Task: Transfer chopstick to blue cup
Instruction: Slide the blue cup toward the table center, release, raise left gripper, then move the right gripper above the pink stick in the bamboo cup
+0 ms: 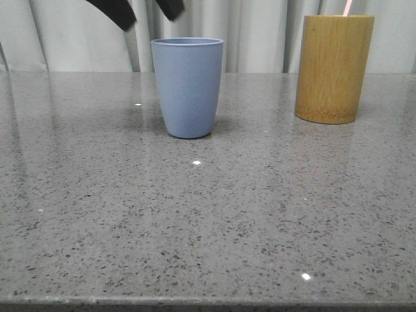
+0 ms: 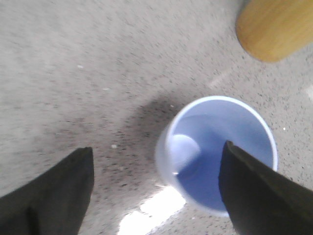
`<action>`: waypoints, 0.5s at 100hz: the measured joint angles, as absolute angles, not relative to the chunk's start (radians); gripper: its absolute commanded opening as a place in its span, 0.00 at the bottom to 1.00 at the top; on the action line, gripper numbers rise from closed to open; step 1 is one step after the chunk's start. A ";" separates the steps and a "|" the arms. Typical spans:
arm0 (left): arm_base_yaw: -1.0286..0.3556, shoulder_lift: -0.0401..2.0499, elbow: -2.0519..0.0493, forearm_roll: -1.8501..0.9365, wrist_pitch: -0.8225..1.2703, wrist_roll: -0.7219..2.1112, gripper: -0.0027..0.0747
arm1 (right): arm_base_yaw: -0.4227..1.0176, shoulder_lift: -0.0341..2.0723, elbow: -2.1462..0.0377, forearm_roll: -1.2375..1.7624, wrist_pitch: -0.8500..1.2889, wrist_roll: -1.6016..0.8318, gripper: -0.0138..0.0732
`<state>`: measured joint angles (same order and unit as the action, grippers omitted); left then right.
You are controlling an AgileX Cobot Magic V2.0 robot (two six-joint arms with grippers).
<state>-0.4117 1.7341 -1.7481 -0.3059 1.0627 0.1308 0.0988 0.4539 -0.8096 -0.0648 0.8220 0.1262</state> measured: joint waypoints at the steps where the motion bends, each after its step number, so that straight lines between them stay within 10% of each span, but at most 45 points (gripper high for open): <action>1: -0.405 1.730 -1.748 -0.306 1.062 0.131 0.70 | 0.099 0.454 -0.810 -0.065 0.822 0.126 0.82; 50: -0.118 1.368 -1.506 -0.268 1.068 0.132 0.70 | 0.099 0.454 -0.810 -0.065 0.828 0.126 0.82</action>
<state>-0.1184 1.3683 -1.5062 -0.2677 1.0685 0.1321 0.0988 0.4539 -0.8096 -0.0648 0.8278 0.1262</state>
